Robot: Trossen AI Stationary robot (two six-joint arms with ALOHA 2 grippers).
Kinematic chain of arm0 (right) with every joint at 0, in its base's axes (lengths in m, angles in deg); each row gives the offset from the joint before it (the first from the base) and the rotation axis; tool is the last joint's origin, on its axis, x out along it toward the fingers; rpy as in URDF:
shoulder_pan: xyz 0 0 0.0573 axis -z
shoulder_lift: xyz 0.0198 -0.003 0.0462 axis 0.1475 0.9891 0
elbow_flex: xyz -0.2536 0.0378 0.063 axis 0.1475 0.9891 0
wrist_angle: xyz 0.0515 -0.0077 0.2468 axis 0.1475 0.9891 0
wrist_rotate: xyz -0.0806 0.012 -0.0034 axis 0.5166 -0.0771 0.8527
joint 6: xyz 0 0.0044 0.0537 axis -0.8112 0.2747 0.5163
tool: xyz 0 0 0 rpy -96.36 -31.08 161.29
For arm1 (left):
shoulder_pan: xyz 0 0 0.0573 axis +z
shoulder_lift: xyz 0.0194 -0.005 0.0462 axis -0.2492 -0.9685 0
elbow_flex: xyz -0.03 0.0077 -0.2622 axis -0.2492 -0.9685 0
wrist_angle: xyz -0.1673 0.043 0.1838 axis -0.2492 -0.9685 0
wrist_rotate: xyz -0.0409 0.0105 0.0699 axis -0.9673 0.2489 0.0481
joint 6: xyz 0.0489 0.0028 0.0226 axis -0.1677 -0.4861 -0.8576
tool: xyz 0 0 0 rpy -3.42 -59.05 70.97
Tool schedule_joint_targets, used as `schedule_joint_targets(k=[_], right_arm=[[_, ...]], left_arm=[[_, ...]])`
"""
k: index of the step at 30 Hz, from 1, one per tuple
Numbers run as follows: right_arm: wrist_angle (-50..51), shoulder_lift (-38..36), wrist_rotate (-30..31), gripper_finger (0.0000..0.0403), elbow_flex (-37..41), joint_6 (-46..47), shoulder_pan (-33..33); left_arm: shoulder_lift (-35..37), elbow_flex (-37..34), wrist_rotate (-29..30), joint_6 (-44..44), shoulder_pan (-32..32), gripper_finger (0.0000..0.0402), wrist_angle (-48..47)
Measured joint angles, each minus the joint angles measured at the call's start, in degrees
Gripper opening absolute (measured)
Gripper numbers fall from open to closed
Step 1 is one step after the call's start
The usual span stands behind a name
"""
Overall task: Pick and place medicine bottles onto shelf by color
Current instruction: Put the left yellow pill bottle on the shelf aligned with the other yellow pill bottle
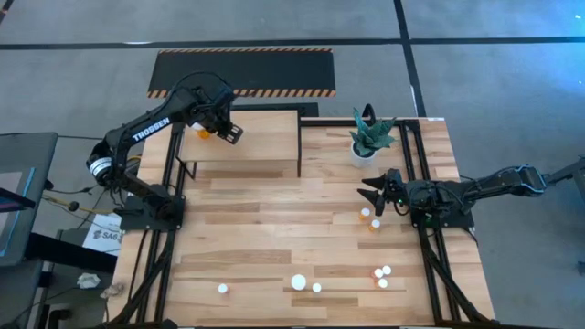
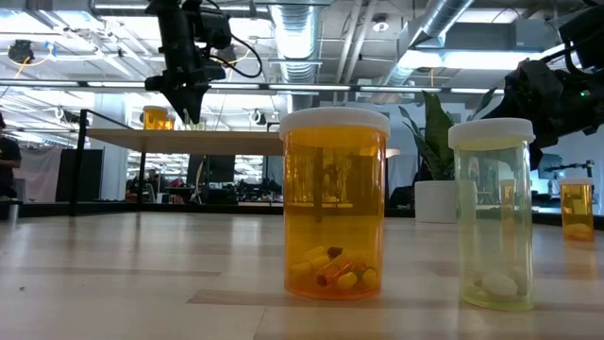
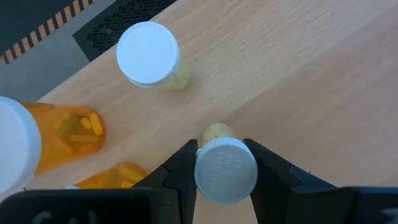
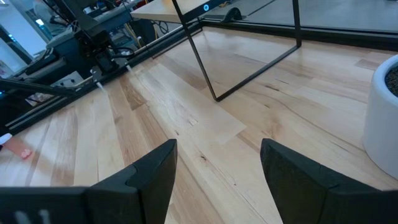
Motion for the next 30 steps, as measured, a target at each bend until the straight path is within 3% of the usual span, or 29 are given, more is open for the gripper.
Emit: schedule_joint_targets(k=[16, 30], right_arm=[[0.0, 0.0, 0.0, 0.0256, 0.0, 0.0, 0.0], [0.0, 0.0, 0.0, 0.0256, 0.0, 0.0, 0.0]], left_arm=[[-0.1, -0.1, -0.2, -0.5, 1.4, 0.0101, -0.2], [-0.3, -0.3, -0.4, -1.0, 1.4, 0.0155, 0.1]])
